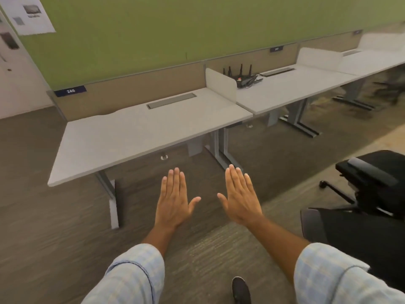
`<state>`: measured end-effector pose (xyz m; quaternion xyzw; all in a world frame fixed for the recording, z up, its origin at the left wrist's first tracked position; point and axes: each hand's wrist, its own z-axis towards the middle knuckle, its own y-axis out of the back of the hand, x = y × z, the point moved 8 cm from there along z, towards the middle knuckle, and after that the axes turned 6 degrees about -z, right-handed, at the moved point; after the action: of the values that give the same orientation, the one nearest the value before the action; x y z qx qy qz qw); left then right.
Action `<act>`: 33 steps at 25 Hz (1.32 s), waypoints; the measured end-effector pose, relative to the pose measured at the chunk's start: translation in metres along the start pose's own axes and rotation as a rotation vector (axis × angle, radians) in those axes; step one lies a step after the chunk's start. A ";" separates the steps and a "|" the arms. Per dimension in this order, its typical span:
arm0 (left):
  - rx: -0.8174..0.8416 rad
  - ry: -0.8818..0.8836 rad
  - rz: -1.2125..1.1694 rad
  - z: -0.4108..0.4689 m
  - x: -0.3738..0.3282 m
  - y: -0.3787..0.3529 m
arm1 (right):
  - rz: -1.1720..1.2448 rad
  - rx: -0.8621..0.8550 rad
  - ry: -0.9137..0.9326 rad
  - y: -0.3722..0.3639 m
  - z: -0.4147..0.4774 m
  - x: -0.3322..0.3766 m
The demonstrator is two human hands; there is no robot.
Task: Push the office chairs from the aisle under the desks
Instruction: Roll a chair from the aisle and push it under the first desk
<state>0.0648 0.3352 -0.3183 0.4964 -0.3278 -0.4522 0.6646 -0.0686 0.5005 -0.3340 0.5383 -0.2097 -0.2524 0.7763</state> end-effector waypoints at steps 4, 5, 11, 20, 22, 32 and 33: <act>0.018 -0.107 -0.019 -0.027 -0.064 0.004 | -0.032 0.029 -0.103 0.031 -0.071 -0.037; 0.032 -0.128 -0.031 -0.030 -0.081 0.006 | -0.034 0.045 -0.135 0.038 -0.085 -0.047; 0.014 -0.279 -0.111 -0.042 -0.203 0.023 | -0.074 0.059 -0.273 0.090 -0.174 -0.117; -0.025 -0.408 -0.154 -0.064 -0.410 0.053 | -0.054 0.034 -0.387 0.187 -0.292 -0.242; -0.039 -0.451 -0.169 -0.077 -0.463 0.064 | -0.054 0.005 -0.401 0.208 -0.325 -0.275; -0.009 -0.582 -0.236 -0.129 -0.653 0.081 | -0.127 -0.050 -0.477 0.240 -0.466 -0.430; 0.008 -0.595 -0.239 -0.132 -0.663 0.079 | -0.133 -0.049 -0.484 0.240 -0.475 -0.444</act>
<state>-0.0459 1.0049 -0.2728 0.3801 -0.4486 -0.6512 0.4798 -0.0930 1.1920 -0.2897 0.4559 -0.3476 -0.4293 0.6979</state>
